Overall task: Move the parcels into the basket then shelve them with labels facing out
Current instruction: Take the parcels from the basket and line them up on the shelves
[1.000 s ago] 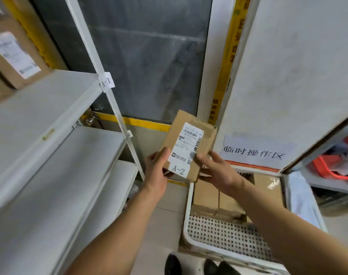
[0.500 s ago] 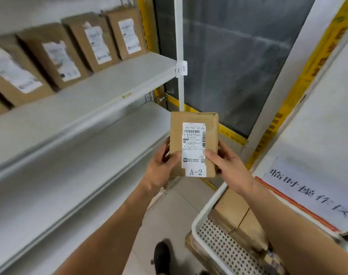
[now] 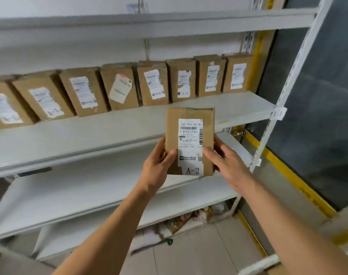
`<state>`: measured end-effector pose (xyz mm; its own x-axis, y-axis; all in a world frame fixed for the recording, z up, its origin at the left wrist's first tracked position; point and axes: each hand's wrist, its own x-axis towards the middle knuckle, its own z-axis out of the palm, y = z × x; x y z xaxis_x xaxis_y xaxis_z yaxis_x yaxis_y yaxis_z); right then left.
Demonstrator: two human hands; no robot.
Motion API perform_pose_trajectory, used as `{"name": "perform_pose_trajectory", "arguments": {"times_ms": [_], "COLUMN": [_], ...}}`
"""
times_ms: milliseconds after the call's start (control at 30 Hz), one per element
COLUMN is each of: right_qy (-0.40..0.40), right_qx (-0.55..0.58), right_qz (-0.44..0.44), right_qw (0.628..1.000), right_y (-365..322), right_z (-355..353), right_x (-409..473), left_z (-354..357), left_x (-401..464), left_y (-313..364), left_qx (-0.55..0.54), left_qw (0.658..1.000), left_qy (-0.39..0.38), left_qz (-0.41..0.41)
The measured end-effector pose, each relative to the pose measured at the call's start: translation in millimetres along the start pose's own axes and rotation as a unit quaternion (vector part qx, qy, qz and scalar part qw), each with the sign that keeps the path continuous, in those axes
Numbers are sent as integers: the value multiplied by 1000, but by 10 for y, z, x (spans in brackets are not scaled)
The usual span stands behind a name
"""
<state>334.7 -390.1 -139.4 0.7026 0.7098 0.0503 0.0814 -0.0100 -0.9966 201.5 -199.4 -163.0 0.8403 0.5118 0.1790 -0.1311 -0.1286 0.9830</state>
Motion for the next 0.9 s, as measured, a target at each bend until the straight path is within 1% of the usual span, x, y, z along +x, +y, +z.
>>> {"name": "perform_pose_trajectory", "arguments": {"times_ms": [100, 267, 433, 667, 900], "right_qy": [-25, -53, -103, -221, -333], "right_qx": [2, -5, -14, -21, -64], "right_qz": [-30, -82, -108, -111, -123], "right_qw": [999, 995, 989, 969, 933], "right_y": [-167, -349, -481, -622, -698], "right_z": [476, 1260, 1987, 2930, 3844], "right_x": [278, 646, 1016, 1567, 2120], "left_z": [-523, -1296, -1953, -2776, -3590], "left_x": [16, 1, -79, -236, -292], "left_y": [155, 311, 385, 423, 365], "left_qx": [4, 24, 27, 49, 61], "left_qw": [999, 994, 985, 964, 934], "left_qy": [28, 77, 151, 251, 349], "left_qz": [36, 69, 76, 77, 54]}}
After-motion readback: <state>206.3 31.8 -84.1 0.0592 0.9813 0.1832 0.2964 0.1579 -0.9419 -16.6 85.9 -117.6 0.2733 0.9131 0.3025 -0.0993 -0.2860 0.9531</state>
